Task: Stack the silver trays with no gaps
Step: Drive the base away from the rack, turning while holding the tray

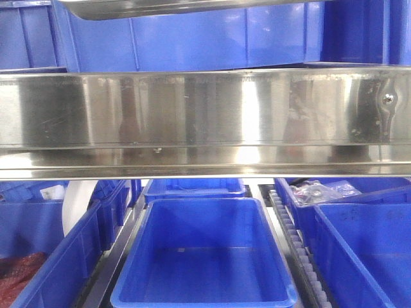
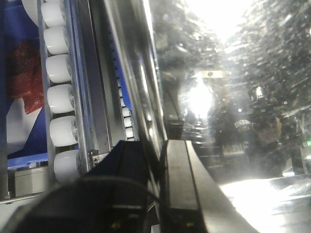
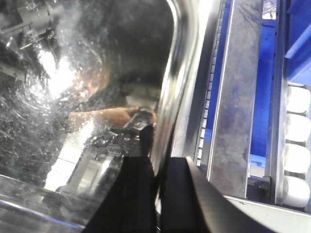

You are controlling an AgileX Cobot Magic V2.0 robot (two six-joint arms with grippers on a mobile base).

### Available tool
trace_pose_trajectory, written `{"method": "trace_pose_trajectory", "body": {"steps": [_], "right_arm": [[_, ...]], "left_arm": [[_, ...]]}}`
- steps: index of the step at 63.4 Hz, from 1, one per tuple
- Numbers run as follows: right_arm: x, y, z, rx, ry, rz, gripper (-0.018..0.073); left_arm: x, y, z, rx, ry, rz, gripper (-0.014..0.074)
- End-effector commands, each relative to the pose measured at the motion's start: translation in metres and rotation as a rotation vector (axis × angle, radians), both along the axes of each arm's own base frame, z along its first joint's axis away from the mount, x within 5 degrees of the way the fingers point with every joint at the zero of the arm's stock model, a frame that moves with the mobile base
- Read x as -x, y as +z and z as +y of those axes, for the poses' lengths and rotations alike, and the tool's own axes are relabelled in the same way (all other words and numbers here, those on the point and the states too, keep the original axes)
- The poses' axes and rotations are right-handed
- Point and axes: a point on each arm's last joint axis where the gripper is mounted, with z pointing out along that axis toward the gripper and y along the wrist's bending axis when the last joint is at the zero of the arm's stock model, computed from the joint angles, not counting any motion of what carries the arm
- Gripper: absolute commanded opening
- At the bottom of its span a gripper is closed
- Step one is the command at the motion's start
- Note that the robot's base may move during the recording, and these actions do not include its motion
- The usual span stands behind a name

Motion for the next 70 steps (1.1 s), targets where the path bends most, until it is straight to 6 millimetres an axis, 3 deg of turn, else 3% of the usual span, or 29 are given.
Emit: {"method": "trace_pose_trajectory", "body": {"steps": [1, 70], "right_arm": [[0.0071, 0.0224, 0.0009, -0.084, 0.053, -0.116, 0.006], [0.0069, 0.0222, 0.0011, -0.083, 0.053, -0.115, 0.006]], "left_arm": [[0.0151, 0.0159, 0.0034, 0.024, -0.04, -0.004, -0.0041], [0.0147, 0.0159, 0.0038, 0.024, -0.038, -0.004, -0.0041]]}}
